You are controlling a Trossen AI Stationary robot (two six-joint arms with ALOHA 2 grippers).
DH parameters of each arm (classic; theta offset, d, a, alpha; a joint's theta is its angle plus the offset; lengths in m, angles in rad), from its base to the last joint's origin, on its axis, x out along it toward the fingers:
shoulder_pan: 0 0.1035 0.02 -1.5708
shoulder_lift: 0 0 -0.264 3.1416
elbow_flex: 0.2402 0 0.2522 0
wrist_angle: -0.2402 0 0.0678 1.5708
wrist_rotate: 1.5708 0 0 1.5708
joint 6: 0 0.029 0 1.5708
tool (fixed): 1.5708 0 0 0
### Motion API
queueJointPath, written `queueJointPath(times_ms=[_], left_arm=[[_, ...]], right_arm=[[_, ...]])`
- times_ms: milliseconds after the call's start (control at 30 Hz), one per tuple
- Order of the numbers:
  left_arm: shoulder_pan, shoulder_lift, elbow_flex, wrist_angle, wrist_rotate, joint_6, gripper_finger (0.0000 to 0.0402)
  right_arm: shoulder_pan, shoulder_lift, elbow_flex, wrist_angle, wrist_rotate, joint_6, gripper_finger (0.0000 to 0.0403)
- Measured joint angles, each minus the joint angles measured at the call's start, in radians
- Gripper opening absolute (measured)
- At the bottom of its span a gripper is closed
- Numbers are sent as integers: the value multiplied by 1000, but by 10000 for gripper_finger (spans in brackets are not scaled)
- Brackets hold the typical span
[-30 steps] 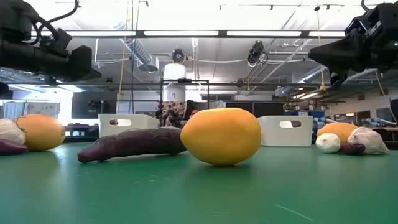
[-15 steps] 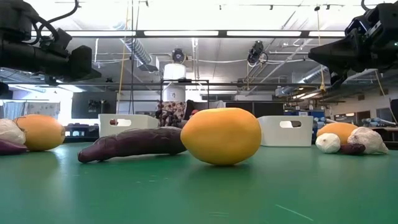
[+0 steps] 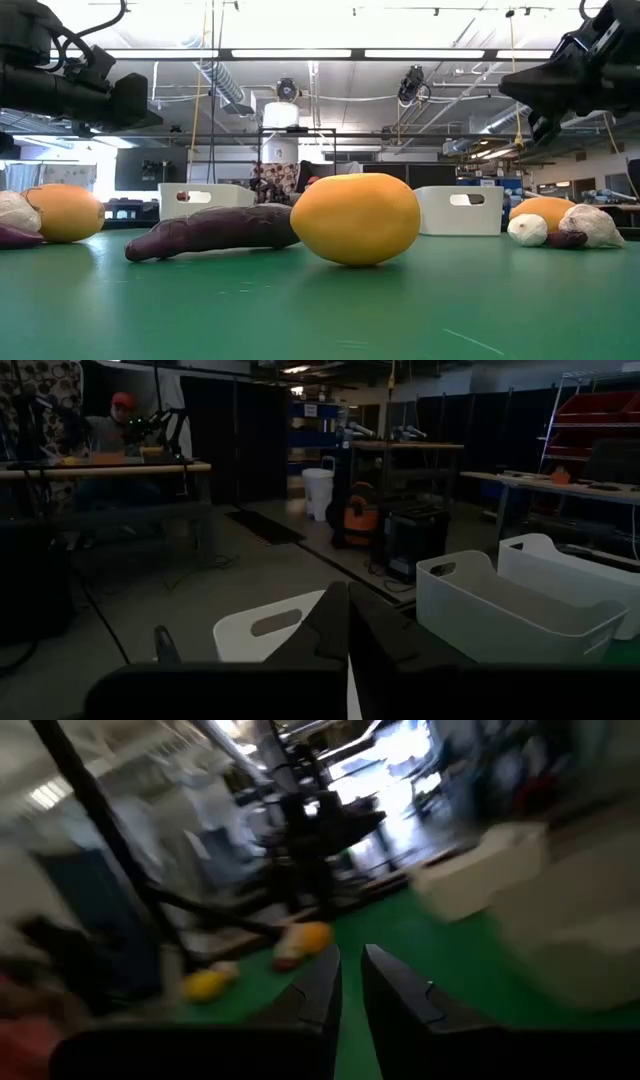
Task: Sort produce into baskets
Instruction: Put the eggplant into the gray bin
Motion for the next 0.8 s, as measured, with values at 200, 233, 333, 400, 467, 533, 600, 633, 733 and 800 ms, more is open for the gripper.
queueJointPath(times_ms=[200,233,333,400,467,533,600,633,733,800], left_arm=[[0,0,0,0,0,0,6],[0,0,0,0,0,0,6],[0,0,0,0,0,0,6],[0,0,0,1,0,0,6],[0,0,0,3,0,0,6],[0,0,0,4,0,0,6],[0,0,0,4,0,0,6],[0,0,0,4,0,0,6],[0,0,0,4,0,-1,6],[0,0,0,6,0,-1,6]], right_arm=[[0,0,0,5,-28,109,58],[0,0,0,5,-27,107,58],[0,0,0,6,-27,105,58],[0,0,0,6,-27,105,58],[0,0,0,6,-27,104,58],[0,0,0,6,-27,104,58],[0,0,0,6,-26,103,58],[0,0,0,6,-26,102,58],[1,3,0,40,9,102,58],[0,3,0,105,72,102,58]])
